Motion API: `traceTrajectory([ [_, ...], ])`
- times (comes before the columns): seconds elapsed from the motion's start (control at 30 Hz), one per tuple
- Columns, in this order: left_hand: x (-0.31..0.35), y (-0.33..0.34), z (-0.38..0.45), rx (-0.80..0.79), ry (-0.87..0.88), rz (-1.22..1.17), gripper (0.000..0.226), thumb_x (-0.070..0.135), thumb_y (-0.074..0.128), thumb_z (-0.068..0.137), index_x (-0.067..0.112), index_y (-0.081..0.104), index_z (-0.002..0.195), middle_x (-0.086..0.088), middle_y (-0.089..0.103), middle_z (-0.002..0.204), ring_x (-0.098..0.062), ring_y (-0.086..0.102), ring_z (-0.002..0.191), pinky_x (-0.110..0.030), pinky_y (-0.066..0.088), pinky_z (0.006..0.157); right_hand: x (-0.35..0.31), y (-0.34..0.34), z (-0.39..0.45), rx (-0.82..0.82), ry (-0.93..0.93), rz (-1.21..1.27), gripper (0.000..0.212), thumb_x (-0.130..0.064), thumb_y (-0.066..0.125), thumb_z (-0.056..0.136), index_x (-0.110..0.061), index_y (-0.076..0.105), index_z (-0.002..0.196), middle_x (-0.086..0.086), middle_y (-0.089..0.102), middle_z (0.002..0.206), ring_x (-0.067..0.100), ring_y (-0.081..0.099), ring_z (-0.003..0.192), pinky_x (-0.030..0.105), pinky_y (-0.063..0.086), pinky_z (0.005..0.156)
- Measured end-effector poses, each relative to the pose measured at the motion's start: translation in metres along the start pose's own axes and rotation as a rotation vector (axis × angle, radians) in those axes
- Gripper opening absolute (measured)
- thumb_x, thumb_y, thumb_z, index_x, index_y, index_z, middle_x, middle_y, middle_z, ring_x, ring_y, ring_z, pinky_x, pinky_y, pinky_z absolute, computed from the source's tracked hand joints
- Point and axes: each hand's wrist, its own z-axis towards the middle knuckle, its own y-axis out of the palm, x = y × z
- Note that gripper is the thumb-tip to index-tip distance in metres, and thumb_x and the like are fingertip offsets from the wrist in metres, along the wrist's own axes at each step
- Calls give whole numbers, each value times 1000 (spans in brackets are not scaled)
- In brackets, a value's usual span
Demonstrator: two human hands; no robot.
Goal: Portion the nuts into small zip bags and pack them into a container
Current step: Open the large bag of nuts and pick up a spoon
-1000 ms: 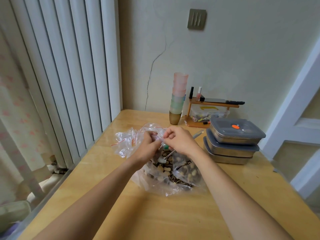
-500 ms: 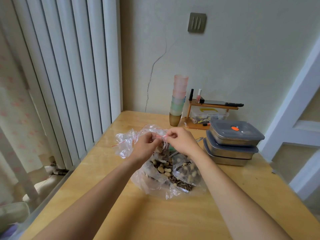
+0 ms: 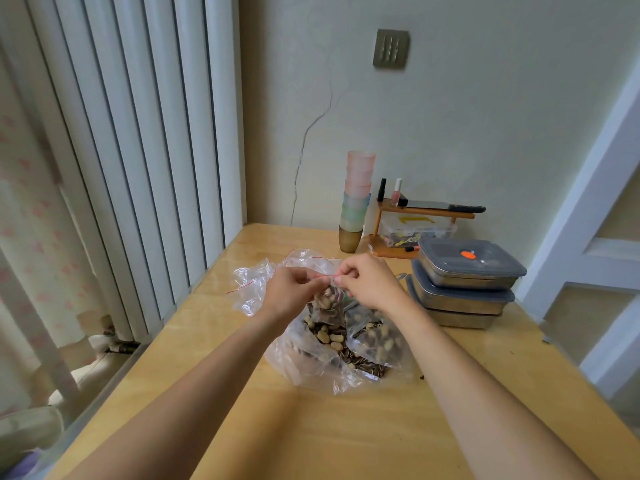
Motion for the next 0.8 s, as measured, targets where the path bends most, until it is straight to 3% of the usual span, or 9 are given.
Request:
traceTrajectory([
  [0.07, 2, -1, -1, -19, -13, -53, 15, 22, 80, 87, 7, 78, 90, -16, 77, 86, -31, 73, 86, -50, 59, 90, 0, -1, -1, 1, -24, -4, 16, -24, 69, 97, -28, 71, 81, -7, 69, 79, 9, 61, 76, 22, 42, 63],
  [0.17, 6, 0, -2, -69, 4, -80, 19, 21, 77, 89, 3, 73, 91, -13, 75, 85, -22, 70, 77, -36, 59, 82, 1, -6, -5, -46, -46, 38, 14, -29, 62, 100, -30, 67, 88, -9, 67, 94, 10, 59, 88, 22, 42, 68],
  [0.33, 12, 7, -8, -148, -31, -85, 24, 16, 67, 97, -8, 65, 96, -3, 69, 75, -9, 67, 66, -20, 54, 64, 9, -11, -13, -106, -27, 18, 23, -36, 58, 103, -27, 65, 83, 2, 70, 94, 21, 63, 88, 31, 43, 70],
  [0.43, 10, 10, -10, -184, -60, -106, 35, 18, 69, 96, -16, 63, 100, -10, 69, 82, -13, 67, 70, -22, 56, 65, 13, -18, -20, -84, -6, 25, 23, -37, 62, 101, -21, 70, 87, 0, 70, 87, 17, 61, 81, 29, 41, 66],
  [0.5, 11, 14, -13, -201, -66, -98, 32, 19, 71, 94, -12, 67, 101, -7, 70, 81, -15, 64, 73, -25, 54, 71, 15, -23, -26, -88, 10, 21, 21, -38, 64, 100, -21, 72, 90, -3, 71, 88, 12, 60, 80, 25, 41, 64],
  [0.6, 15, 26, -16, -204, -72, -76, 22, 14, 73, 93, -6, 70, 100, -1, 70, 75, -10, 62, 67, -22, 51, 68, 22, -29, -31, -94, 41, 26, 17, -38, 65, 99, -27, 71, 87, -1, 74, 92, 17, 66, 88, 30, 48, 74],
  [0.73, 21, 55, -20, -208, -60, -51, 16, 11, 70, 94, -4, 68, 98, -7, 69, 77, -12, 63, 64, -20, 53, 63, 35, -44, -41, -115, 107, 5, 15, -36, 62, 101, -31, 68, 87, -6, 71, 92, 17, 66, 90, 38, 54, 84],
  [0.8, 20, 73, -20, -216, -59, -47, 15, 14, 68, 96, 0, 68, 94, -9, 69, 80, -16, 65, 71, -26, 55, 69, 45, -55, -49, -116, 136, -2, 17, -30, 60, 102, -30, 66, 86, -7, 68, 87, 14, 64, 83, 32, 53, 75],
])
